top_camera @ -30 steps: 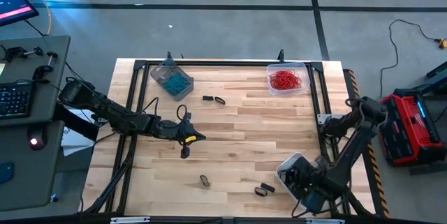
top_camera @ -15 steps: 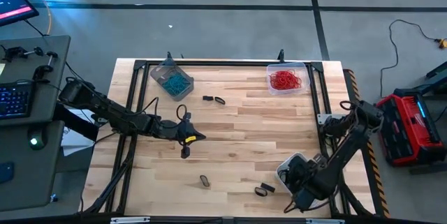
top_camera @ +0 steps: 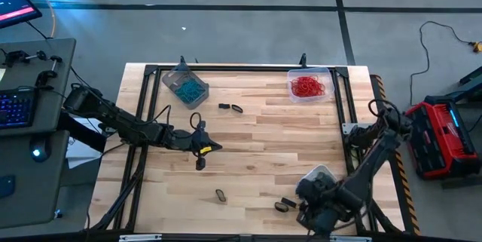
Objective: Sort rubber bands into baskets
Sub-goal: Put the black rubber band into the white bin
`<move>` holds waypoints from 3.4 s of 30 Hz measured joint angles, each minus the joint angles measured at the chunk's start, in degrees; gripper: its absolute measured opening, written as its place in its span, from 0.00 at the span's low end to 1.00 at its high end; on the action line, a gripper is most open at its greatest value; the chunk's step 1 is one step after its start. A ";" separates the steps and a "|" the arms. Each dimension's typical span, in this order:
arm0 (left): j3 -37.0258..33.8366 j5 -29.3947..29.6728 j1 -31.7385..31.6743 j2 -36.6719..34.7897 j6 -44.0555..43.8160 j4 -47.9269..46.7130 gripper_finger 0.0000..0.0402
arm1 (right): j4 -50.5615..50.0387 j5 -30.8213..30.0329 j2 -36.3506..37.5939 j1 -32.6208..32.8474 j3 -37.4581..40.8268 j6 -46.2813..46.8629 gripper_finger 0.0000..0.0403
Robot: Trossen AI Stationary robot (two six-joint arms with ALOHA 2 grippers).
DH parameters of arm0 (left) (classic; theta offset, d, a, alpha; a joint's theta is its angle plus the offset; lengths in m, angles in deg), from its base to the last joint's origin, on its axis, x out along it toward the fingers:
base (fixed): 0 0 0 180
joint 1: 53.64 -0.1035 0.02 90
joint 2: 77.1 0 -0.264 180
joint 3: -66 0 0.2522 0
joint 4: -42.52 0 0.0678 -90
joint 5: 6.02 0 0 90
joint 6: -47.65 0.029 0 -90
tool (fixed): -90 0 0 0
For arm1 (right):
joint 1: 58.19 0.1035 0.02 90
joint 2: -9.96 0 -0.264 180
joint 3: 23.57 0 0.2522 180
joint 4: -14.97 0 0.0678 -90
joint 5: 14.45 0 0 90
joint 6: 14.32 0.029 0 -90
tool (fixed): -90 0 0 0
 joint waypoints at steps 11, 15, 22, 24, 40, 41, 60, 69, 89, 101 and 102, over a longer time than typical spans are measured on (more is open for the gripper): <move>0.00 0.00 0.00 0.00 0.07 -0.10 0.00 | 12.69 6.79 -8.34 -8.01 0.31 -24.95 0.39; 0.00 0.00 -0.02 0.00 0.21 -0.11 0.00 | 13.06 9.11 -11.57 -9.14 0.39 -28.45 0.38; 0.00 0.00 -0.04 0.00 0.63 -0.13 0.00 | 15.32 9.97 -13.90 -10.13 0.39 -34.83 0.38; 0.00 0.00 -0.04 0.00 0.61 -0.13 0.00 | 16.98 9.86 -14.22 -10.13 0.39 -36.55 0.37; 0.00 0.02 -0.04 0.00 0.63 -0.13 0.00 | 17.89 13.37 -18.31 -12.30 0.39 -42.56 0.03; 0.00 0.04 -0.04 0.00 0.63 -0.13 0.00 | 17.89 13.58 -18.04 -12.24 0.39 -42.60 0.02; 0.00 0.12 -0.04 0.00 0.66 -0.15 0.00 | -10.08 4.27 -11.82 -5.99 -11.25 -23.96 0.00; -0.01 0.10 -0.04 0.00 0.63 -0.10 0.00 | -23.98 10.38 -11.88 -4.33 -5.79 -15.53 0.00; -0.02 0.04 -0.04 0.00 -0.35 -0.08 0.00 | -28.13 5.01 -11.82 -3.97 -0.58 -17.72 0.00; -0.02 0.04 -0.04 0.00 -0.39 -0.07 0.00 | -28.15 11.00 -11.84 -4.04 2.54 -15.66 0.13; -0.02 0.05 -0.04 0.00 -0.39 -0.07 0.00 | -28.16 10.84 -11.84 -4.04 1.76 -15.62 0.16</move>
